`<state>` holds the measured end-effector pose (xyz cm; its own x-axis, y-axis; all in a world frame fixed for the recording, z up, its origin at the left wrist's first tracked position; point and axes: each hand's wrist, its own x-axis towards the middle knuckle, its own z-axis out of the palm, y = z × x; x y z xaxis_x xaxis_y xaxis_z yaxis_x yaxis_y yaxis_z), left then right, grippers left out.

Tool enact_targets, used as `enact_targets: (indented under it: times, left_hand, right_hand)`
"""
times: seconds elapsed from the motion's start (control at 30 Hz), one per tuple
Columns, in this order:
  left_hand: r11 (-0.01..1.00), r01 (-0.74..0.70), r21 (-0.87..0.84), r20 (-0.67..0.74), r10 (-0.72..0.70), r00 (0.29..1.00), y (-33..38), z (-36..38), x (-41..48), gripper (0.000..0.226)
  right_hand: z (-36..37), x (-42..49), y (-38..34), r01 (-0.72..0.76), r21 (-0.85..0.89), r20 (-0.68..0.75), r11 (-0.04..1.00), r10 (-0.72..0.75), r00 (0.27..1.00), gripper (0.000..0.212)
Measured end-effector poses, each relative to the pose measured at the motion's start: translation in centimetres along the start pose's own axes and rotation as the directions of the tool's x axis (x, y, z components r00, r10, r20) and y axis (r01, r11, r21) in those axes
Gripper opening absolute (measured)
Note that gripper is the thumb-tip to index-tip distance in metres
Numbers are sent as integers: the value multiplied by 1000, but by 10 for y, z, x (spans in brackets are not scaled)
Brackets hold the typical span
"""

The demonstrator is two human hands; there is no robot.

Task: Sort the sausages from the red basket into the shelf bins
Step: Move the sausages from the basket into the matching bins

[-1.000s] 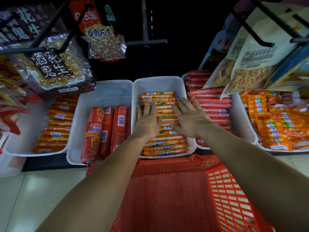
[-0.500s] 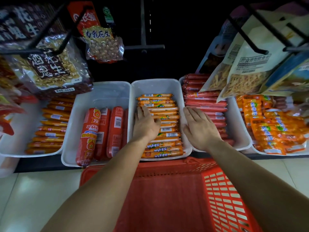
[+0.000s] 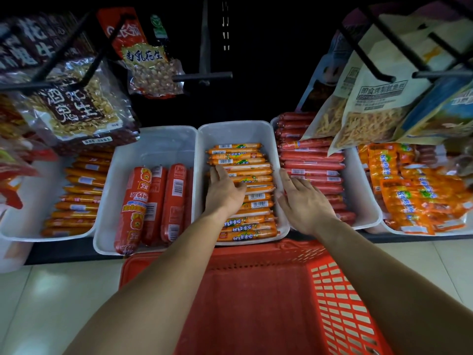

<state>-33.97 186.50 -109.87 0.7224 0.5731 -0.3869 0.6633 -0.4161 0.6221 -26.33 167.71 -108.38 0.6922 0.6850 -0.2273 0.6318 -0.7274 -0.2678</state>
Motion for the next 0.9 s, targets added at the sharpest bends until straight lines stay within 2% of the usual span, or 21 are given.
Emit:
enact_targets:
  times: [0.17, 0.27, 0.37, 0.47, 0.67, 0.83, 0.9]
  left_hand:
    - [994, -83, -73, 8, 84, 996, -23, -10, -4, 73]
    - [999, -6, -44, -17, 6, 1000, -25, -8, -13, 66]
    - [998, 61, -10, 18, -61, 998, -22, -6, -21, 67]
    - [998, 50, -36, 58, -48, 997, -16, -8, -25, 67]
    - [985, -2, -173, 126, 24, 992, -20, -24, -36, 45]
    - [999, 19, -46, 129, -13, 992, -20, -27, -54, 40]
    - [999, 9, -53, 130, -2, 992, -20, -26, -56, 37]
  right_hand:
    - [-3, -1, -6, -1, 3, -11, 1000, 1, 1000, 64]
    - [-5, -3, -9, -2, -10, -22, 1000, 2, 1000, 66]
    - [-8, -6, -11, -2, -6, -18, 1000, 2, 1000, 68]
    - [-8, -10, -10, -3, 14, -15, 1000, 3, 1000, 69]
    - [-6, -11, -11, -10, 44, 2, 999, 10, 1000, 70]
    - [-9, -14, -14, -25, 89, 16, 996, 24, 1000, 70]
    - [-10, -16, -14, -19, 98, 18, 995, 17, 1000, 70]
